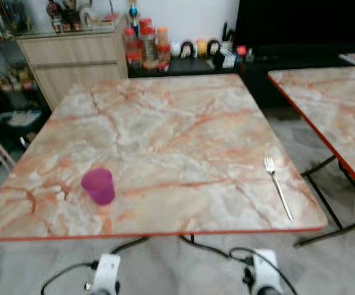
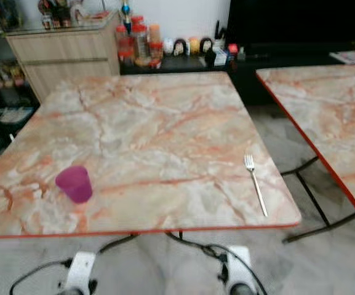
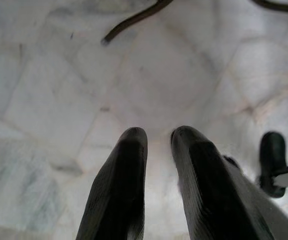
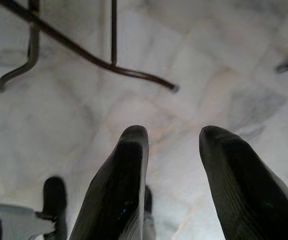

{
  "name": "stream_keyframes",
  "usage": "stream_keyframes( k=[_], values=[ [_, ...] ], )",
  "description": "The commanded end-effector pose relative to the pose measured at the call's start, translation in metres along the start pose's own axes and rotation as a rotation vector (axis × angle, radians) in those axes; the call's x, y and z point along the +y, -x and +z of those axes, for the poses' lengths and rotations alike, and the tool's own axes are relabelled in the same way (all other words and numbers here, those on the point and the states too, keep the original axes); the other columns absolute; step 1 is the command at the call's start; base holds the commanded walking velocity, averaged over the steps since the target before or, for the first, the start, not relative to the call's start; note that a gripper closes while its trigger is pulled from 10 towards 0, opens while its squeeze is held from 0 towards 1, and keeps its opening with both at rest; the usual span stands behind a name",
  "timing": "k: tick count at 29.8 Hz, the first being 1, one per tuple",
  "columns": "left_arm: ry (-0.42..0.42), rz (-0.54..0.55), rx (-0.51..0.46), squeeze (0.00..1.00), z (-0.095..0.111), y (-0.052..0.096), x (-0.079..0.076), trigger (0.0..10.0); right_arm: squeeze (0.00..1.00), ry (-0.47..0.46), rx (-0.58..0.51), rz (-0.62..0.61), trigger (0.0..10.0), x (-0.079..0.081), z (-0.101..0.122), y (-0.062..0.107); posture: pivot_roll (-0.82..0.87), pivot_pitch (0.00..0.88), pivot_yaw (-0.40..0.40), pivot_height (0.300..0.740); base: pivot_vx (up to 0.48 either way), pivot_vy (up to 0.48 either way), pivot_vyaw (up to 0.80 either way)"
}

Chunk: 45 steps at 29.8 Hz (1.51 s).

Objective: Setting the table

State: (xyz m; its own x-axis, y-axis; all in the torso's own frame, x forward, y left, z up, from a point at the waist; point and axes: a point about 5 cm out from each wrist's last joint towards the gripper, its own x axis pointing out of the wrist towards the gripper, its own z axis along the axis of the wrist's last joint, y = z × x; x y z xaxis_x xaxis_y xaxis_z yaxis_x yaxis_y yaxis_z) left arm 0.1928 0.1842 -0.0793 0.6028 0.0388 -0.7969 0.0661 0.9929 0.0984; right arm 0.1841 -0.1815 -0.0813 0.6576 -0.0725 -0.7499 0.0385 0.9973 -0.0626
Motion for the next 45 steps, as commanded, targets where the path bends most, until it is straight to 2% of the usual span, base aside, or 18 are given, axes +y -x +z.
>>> stream_keyframes(
  k=[1,11,16,21,25,28,30,38,45],
  values=[
    [0.011,-0.002,0.009,0.00,-0.001,0.000,-0.001,10.0,0.00,0.022,0.004,-0.004,10.0,-0.006,-0.005,0.002,-0.06,0.000,0.026,0.740,0.000,0.000,0.00],
    [0.008,-0.003,0.011,0.00,-0.004,0.001,-0.002,10.0,0.00,0.036,-0.050,-0.003,10.0,-0.009,-0.012,0.007,-0.08,0.000,0.024,0.740,0.000,0.000,0.00],
    [0.009,-0.003,0.012,0.00,-0.005,0.001,-0.002,10.0,0.00,0.020,-0.112,-0.047,10.0,-0.015,-0.019,0.014,-0.08,0.000,0.020,0.740,0.000,0.000,0.00],
    [0.007,-0.002,0.014,0.00,-0.006,0.001,-0.002,10.0,0.00,0.064,-0.205,-0.079,10.0,-0.021,-0.021,0.023,-0.10,0.000,0.025,0.740,0.000,0.000,0.00],
    [-0.005,-0.006,0.019,0.00,-0.008,0.001,-0.001,10.0,0.00,0.152,-0.394,-0.119,10.0,-0.032,-0.006,0.035,-0.11,0.000,0.030,0.740,0.000,0.000,0.00],
    [-0.012,-0.009,0.019,0.00,-0.008,0.001,-0.001,10.0,0.00,0.166,-0.510,-0.115,10.0,-0.033,0.008,0.043,-0.12,0.000,0.031,0.740,0.000,0.000,0.00],
    [-0.019,-0.012,0.018,0.00,-0.007,0.001,-0.001,10.0,0.00,0.209,-0.590,-0.093,10.0,-0.030,0.020,0.049,-0.12,0.000,0.030,0.740,0.000,0.000,0.00],
    [-0.020,-0.009,0.020,0.00,-0.008,0.002,0.000,10.0,0.00,0.186,-0.661,-0.100,10.0,-0.022,0.028,0.060,-0.11,0.000,0.023,0.740,0.000,0.000,0.00],
    [-0.015,-0.008,0.020,0.00,-0.008,0.002,0.000,10.0,0.00,0.172,-0.694,-0.118,10.0,-0.024,0.034,0.073,-0.12,0.000,0.023,0.740,0.000,0.000,0.00]
  ],
)
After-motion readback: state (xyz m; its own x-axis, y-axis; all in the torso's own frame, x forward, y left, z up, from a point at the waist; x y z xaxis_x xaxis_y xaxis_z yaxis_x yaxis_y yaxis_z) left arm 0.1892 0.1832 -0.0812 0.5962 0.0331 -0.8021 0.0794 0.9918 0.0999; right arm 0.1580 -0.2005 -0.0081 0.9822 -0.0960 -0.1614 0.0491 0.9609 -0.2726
